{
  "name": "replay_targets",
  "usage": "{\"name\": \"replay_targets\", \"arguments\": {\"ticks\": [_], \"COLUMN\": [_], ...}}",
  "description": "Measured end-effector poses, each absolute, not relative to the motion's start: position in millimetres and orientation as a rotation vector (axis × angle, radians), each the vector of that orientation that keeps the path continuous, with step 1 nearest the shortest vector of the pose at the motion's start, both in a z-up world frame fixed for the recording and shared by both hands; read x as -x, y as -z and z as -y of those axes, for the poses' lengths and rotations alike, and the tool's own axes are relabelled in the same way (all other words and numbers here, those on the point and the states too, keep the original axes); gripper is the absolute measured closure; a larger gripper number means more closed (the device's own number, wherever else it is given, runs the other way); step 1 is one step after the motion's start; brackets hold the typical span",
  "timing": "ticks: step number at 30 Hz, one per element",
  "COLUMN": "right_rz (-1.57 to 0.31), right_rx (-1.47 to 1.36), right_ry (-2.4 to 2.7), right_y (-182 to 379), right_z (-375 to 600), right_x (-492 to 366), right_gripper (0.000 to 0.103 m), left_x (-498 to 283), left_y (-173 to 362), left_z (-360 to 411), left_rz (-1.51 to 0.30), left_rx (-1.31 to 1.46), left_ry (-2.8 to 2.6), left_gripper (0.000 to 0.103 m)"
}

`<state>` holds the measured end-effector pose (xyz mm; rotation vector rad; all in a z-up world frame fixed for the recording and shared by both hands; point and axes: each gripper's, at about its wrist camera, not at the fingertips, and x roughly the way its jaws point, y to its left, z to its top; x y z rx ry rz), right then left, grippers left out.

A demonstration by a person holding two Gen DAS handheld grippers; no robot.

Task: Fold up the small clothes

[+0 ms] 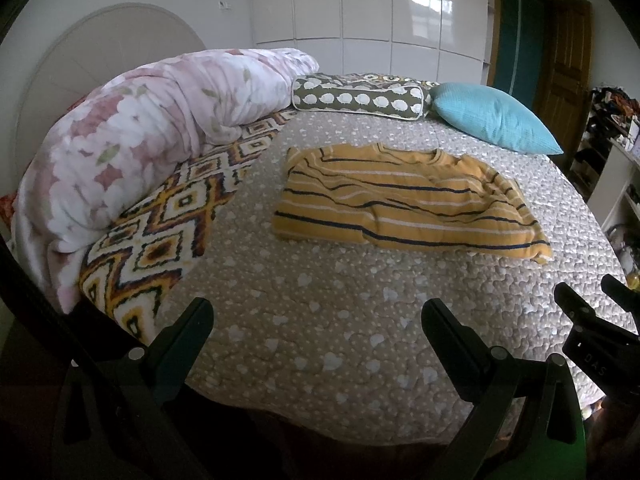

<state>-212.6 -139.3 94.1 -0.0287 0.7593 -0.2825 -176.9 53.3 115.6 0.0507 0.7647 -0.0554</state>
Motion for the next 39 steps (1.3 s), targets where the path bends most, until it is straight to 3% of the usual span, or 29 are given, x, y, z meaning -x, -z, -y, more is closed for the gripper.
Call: {"name": "replay_targets", "arguments": {"ticks": [6,16,28,29,31,33,39], "right_rz": [-0.792,-0.879,-0.912,-0.912,-0.905,-0.894,-0.841], "right_rx": [0.015,-0.09,-0.148,-0.15,-0.153,-0.163,-0.372], "right_ry": [0.286,0.319,0.287,0.284,0.28,0.277,0.207], "right_y": [-81,-48,-27,-27,-28,-30,-31], "right_z": [145,181,195,196,201,207,253], "right_x": [208,200,178,177,175,171,144], "right_gripper": [0.018,0.018,0.018,0.018,0.018,0.018,0.017], "left_x": [162,94,103,103,102,98,20], "left_y": [-97,0,4,-1,-13,-30,-38], "left_z": [-49,-51,-46,-47,-52,-61,-88], "left_rz": [-0.778,-0.987,-0.95,-0.962,-0.96,-0.921,-0.949], "left_rx": [-0.038,-0.057,-0.127,-0.123,-0.064,-0.013,0.134], "left_ry": [0.064,-0.001,0.007,0.034,0.098,0.14,0.205], "left_gripper": [0.0,0.0,0.0,0.002,0.015,0.015,0.011]}}
